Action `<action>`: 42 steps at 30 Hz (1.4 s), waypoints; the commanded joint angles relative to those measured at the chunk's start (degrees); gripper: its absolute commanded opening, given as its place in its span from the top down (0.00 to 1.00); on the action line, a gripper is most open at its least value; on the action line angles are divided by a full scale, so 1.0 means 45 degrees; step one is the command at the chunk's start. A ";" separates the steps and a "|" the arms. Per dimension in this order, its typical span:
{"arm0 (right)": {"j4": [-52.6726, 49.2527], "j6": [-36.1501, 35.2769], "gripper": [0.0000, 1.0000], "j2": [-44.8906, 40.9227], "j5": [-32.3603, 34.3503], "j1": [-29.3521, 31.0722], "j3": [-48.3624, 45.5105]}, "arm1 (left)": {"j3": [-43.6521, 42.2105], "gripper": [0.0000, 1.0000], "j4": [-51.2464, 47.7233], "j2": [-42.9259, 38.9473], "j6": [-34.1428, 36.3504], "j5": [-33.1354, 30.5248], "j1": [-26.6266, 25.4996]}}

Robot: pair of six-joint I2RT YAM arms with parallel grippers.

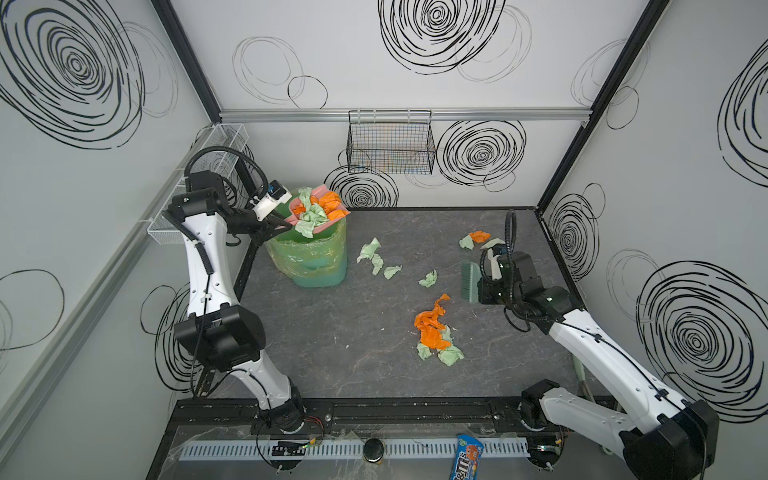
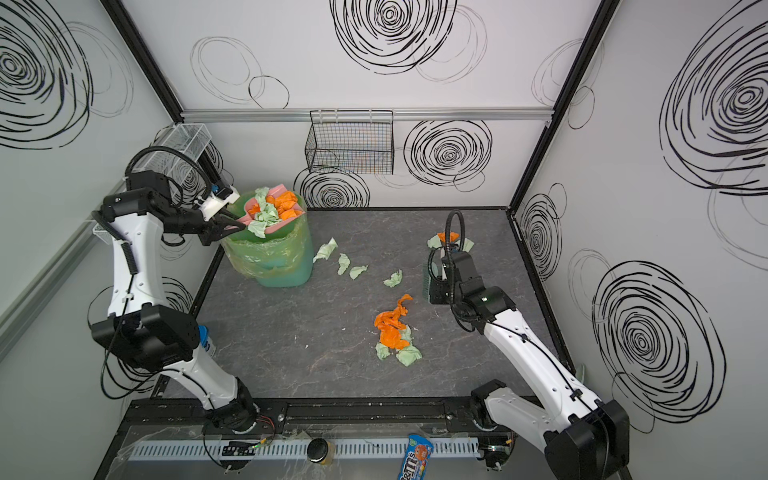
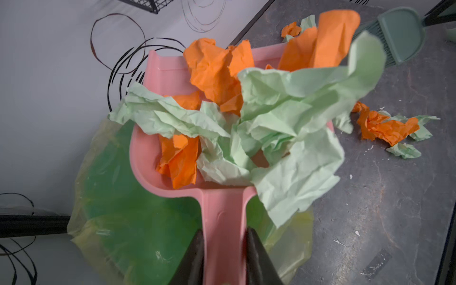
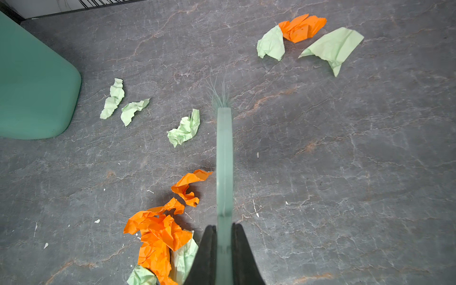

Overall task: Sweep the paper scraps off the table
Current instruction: 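Tip the dustpan over the wastebasket with the left gripper to empty it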

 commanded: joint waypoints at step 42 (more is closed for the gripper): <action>0.1388 0.0480 1.00 0.0540 -0.0457 0.0784 0.0045 | -0.3296 1.00 0.8769 -0.4290 0.7498 -1.1260 -0.2757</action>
